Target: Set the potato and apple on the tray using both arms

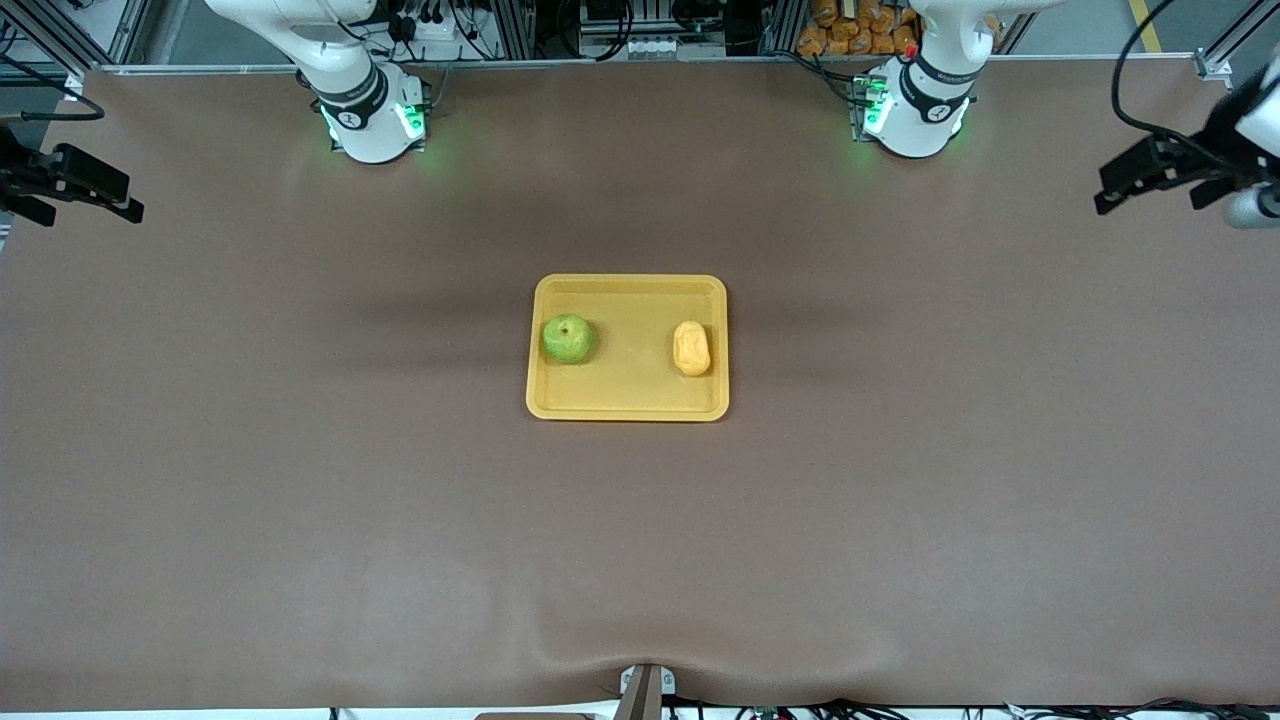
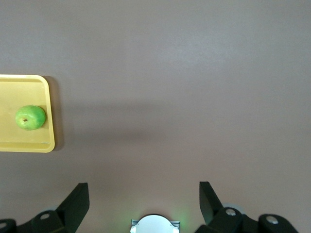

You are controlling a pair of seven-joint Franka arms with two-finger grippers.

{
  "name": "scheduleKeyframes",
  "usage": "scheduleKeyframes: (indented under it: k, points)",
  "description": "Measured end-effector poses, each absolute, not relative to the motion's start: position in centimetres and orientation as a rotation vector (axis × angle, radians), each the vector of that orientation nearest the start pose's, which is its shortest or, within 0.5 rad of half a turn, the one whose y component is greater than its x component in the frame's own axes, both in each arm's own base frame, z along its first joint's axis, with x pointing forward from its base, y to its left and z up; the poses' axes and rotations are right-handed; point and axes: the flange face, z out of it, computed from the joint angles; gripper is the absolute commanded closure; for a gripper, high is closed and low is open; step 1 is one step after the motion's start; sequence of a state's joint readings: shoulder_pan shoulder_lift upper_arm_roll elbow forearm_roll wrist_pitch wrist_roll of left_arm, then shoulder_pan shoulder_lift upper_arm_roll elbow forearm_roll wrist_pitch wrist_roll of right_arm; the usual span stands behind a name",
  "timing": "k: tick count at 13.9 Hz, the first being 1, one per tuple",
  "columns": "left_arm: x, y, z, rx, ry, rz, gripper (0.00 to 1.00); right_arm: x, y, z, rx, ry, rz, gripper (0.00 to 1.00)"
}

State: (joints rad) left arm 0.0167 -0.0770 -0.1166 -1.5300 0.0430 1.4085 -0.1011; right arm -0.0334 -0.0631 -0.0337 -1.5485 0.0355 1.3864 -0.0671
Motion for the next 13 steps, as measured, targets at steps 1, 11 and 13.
scheduleKeyframes:
  k: [1,11,13]
  points:
    - [50.51,-5.39,67.14,-3.084,0.004,0.065,0.0,51.41,-3.1,65.34,-3.094,-0.007,0.149,0.0]
    - [49.63,-4.67,67.6,-3.084,0.052,0.074,0.0,51.42,-3.12,65.35,-3.094,-0.007,0.147,0.0]
    - [49.55,-4.63,67.53,-3.083,0.051,0.085,0.0,51.42,-3.12,65.35,-3.094,-0.007,0.147,0.0]
